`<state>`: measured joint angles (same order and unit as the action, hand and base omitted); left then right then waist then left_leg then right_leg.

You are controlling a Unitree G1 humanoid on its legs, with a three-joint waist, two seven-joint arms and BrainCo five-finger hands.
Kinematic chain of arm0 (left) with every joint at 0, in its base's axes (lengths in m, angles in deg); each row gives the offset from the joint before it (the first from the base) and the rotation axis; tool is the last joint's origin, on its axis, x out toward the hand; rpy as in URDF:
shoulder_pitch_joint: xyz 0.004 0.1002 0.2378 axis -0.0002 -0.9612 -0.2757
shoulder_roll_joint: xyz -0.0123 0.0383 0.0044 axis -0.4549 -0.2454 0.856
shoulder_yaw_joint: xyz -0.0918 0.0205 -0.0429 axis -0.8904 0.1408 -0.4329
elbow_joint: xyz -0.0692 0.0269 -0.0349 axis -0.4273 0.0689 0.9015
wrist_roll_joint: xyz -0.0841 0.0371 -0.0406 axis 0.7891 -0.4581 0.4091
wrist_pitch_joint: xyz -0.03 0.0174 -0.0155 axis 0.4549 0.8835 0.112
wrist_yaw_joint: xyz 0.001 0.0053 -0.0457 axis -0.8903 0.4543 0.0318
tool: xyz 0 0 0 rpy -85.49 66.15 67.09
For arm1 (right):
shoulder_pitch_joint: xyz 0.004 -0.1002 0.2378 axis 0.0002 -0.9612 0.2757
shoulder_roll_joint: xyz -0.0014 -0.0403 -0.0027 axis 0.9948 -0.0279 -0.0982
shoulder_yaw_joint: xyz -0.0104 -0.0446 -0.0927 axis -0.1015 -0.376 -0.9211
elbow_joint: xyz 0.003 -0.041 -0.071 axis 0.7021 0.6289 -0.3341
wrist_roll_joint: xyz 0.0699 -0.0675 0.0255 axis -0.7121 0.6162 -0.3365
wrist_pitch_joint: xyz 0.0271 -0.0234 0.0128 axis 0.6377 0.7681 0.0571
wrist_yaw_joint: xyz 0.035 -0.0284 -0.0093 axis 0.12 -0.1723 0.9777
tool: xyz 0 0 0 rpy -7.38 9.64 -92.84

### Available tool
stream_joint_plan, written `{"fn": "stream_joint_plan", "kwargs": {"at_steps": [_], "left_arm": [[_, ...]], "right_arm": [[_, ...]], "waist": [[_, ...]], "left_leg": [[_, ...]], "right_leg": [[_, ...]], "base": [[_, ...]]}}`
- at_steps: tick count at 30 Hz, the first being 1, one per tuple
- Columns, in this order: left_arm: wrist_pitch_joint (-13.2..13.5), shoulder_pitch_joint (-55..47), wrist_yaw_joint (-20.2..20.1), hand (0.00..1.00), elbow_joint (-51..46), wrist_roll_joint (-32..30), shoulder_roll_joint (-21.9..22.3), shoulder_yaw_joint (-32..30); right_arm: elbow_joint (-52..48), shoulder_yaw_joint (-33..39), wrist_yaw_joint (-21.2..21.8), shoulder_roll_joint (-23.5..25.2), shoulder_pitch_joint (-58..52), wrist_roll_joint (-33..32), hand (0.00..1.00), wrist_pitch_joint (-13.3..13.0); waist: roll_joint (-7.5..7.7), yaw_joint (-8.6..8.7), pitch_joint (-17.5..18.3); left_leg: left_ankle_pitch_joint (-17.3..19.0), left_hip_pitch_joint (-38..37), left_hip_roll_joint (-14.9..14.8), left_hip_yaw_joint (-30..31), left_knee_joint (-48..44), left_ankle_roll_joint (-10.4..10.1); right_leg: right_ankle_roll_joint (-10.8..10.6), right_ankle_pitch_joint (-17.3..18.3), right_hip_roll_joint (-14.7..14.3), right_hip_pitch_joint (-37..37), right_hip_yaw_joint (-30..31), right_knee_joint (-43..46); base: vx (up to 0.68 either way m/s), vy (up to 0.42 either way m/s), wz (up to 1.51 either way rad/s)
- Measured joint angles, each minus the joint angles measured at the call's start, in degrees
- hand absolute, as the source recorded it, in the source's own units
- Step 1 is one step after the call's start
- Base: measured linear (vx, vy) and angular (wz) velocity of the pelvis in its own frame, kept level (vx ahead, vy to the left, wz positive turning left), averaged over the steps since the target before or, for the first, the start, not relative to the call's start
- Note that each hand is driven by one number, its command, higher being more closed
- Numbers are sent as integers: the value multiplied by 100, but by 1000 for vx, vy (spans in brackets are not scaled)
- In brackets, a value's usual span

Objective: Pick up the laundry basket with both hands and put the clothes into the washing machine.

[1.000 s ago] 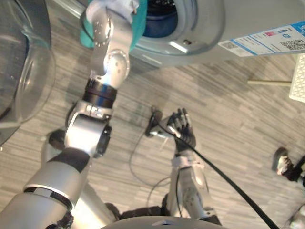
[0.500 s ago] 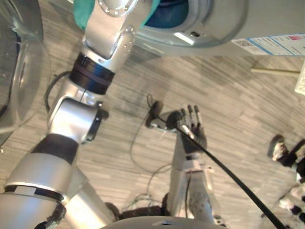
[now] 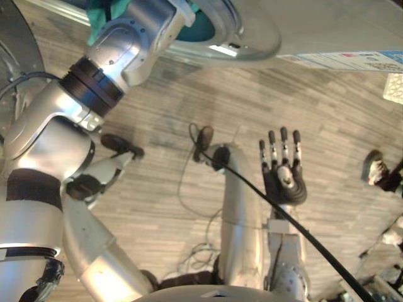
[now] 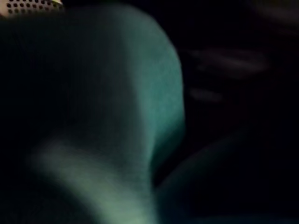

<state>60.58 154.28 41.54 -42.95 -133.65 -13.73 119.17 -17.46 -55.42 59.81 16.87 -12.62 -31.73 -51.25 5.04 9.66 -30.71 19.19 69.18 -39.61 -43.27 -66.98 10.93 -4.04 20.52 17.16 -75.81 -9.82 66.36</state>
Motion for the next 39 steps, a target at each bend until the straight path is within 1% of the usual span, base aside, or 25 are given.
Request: {"fn": "stream_joint_plan", "kwargs": {"at_steps": [3, 5, 6, 7, 9, 10, 11, 12, 14, 15, 16, 17, 19, 21, 22, 24, 26, 27, 28, 29, 31, 33, 34, 36, 39], "left_arm": [[-182, 223, -137, 100, 57, -77, 52, -149], [-292, 247, -139, 100, 75, 61, 429, -775], [-347, 250, -93, 100, 75, 378, 721, -1183], [-413, 250, 117, 100, 76, 1017, 1107, -1739], [-415, 216, 301, 100, 83, 1748, 1159, -1921], [-339, 208, 409, 100, 82, 2605, 1160, -2080], [-81, 209, 540, 100, 57, 3986, 1152, -2360], [22, 209, 578, 100, 47, 4454, 1137, -2394], [651, 208, 636, 100, -58, 6497, 991, -2392], [792, 208, 674, 100, -155, 6864, 947, -2380], [1166, 195, 692, 100, -402, 7671, 903, -2367], [1215, 174, 698, 100, -460, 7779, 903, -2367], [1771, -120, 756, 100, -761, 8466, 928, -2370], [2009, -392, 759, 100, -899, 8848, 1013, -2393], [2095, -530, 771, 0, -901, 8917, 1191, -2477], [2140, -705, 791, 0, -900, 8893, 1381, -2485], [2021, -797, 777, 0, -876, 8296, 1518, -2463], [1744, -765, 742, 0, -869, 7505, 1518, -2445], [1342, -653, 618, 0, -868, 6202, 1481, -2415], [1193, -560, 572, 0, -865, 5716, 1415, -2283], [700, -342, 252, 0, -759, 3805, 1033, -1737], [484, -259, 105, 0, -577, 2606, 880, -1121], [368, -245, 32, 0, -434, 1822, 883, -795], [195, -198, -103, 0, -248, 1023, 871, -649], [35, 14, -249, 0, 49, 335, 763, -619]], "right_arm": [[-4, -11, 2, 2, -23, 0, 0, -2], [-2, -37, 0, 29, -109, 4, 0, -2], [2, -60, -5, 39, -167, 14, 0, -1], [3, -76, -16, 83, -278, 32, 0, 2], [7, -67, -109, 138, -404, 162, 0, 7], [13, -66, -221, 141, -463, 308, 0, 33], [19, -52, -295, 140, -524, 511, 0, 112], [14, -50, -345, 140, -543, 591, 0, 148], [24, 1, -475, 140, -556, 883, 0, 295], [24, 27, -478, 140, -559, 929, 0, 317], [18, 138, -502, 139, -577, 1000, 0, 402], [17, 163, -503, 139, -587, 1031, 0, 410], [13, 247, -499, 127, -645, 1123, 0, 470], [13, 267, -498, 110, -699, 1124, 0, 514], [15, 302, -500, 68, -745, 1127, 0, 513], [43, 368, -495, -79, -715, 1131, 0, 510], [243, 456, -503, -162, -555, 1150, 0, 497], [385, 469, -522, -169, -425, 1148, 0, 499], [493, 465, -505, -171, -310, 1147, 0, 503], [502, 461, -500, -170, -267, 1147, 0, 504], [577, 461, -450, -137, -46, 1144, 0, 499], [715, 457, -429, -90, 16, 1138, 0, 462], [859, 442, -429, -60, 65, 1129, 0, 412], [1078, 552, -371, -172, 231, 1110, 0, 299], [1203, 616, -356, -216, 222, 927, 0, 128]], "waist": [[1, 43, 0], [1, 61, 0], [1, 77, 0], [6, 108, -3], [22, 117, -12], [26, 118, -13], [26, 116, -13], [26, 107, -13], [25, 99, -14], [25, 106, -14], [26, 108, -14], [26, 106, -14], [26, 151, -14], [26, 204, -14], [26, 212, -14], [26, 215, -14], [25, 213, -14], [25, 203, -14], [25, 154, -14], [25, 116, -14], [25, 61, -14], [27, 39, -13], [74, 21, 12], [91, -91, 6], [91, -26, 6]], "left_leg": [[29, 3, -26, -127, 59, -54], [38, 13, 10, -219, 154, -66], [38, 33, 35, -237, 206, -66], [37, 72, 30, -242, 222, -66], [31, 79, 30, -249, 226, -68], [20, 89, 31, -252, 225, -65], [2, 108, 29, -243, 224, -58], [-2, 109, 31, -239, 224, -58], [-14, 139, 44, -214, 223, -40], [-17, 167, 51, -189, 223, -37], [-25, 211, 62, -161, 220, -23], [-25, 211, 64, -160, 219, -23], [-25, 212, 67, -101, 209, -23], [-25, 211, 52, -24, 209, -24], [-27, 212, 45, 40, 209, -27], [-31, 203, 63, 139, 219, -34], [-31, 193, 87, 229, 218, -34], [-31, 173, 104, 249, 217, -34], [-30, 143, 121, 259, 216, -33], [-30, 129, 130, 259, 213, -32], [-26, 48, 194, 280, 195, -25], [-26, 35, 206, 373, 148, -25], [-26, 35, 190, 380, 91, -33], [-27, 65, -12, 397, 5, -40], [-21, 88, -32, 385, 17, -86]], "right_leg": [[0, 1, -41, -74, 7, -37], [1, 1, -46, -145, 16, -91], [1, 1, -47, -179, 17, -100], [6, 4, -48, -226, 11, -77], [24, 13, -52, -269, 16, -35], [34, 18, -53, -292, 20, -8], [47, 25, -50, -306, 11, 17], [50, 27, -47, -306, 10, 27], [53, 28, -36, -311, -5, 45], [53, 28, -33, -315, -13, 47], [53, 28, -21, -324, -36, 81], [53, 28, -17, -324, -36, 87], [53, 28, -11, -280, -63, 103], [54, 28, -12, -190, -141, 100], [54, 28, -11, -126, -190, 102], [53, 28, 5, -12, -250, 94], [53, 29, 60, 93, -331, 100], [52, 29, 76, 154, -341, 103], [51, 29, 91, 206, -337, 111], [51, 29, 101, 222, -331, 124], [47, 10, 178, 282, -309, 309], [115, -118, 212, 53, -173, 690], [101, -93, 183, 92, -223, 196], [124, -51, 46, 150, -228, 136], [124, -51, -12, 106, -228, -1]], "base": [[10, -7, -1], [0, 0, 0], [-13, -30, 3], [-13, -37, 3], [-8, -36, 2], [-1, -48, 5], [3, -43, 6], [10, -41, 6], [18, -16, 5], [20, -4, 8], [15, -1, 7], [27, -4, 6], [33, -6, 2], [43, -10, 1], [49, -13, 3], [56, -8, 12], [76, -5, 18], [85, -5, 18], [91, -4, 18], [119, -8, 21], [119, -25, 30], [64, -54, 29], [45, -95, 14], [42, -94, -20], [-1, -30, -29]]}}
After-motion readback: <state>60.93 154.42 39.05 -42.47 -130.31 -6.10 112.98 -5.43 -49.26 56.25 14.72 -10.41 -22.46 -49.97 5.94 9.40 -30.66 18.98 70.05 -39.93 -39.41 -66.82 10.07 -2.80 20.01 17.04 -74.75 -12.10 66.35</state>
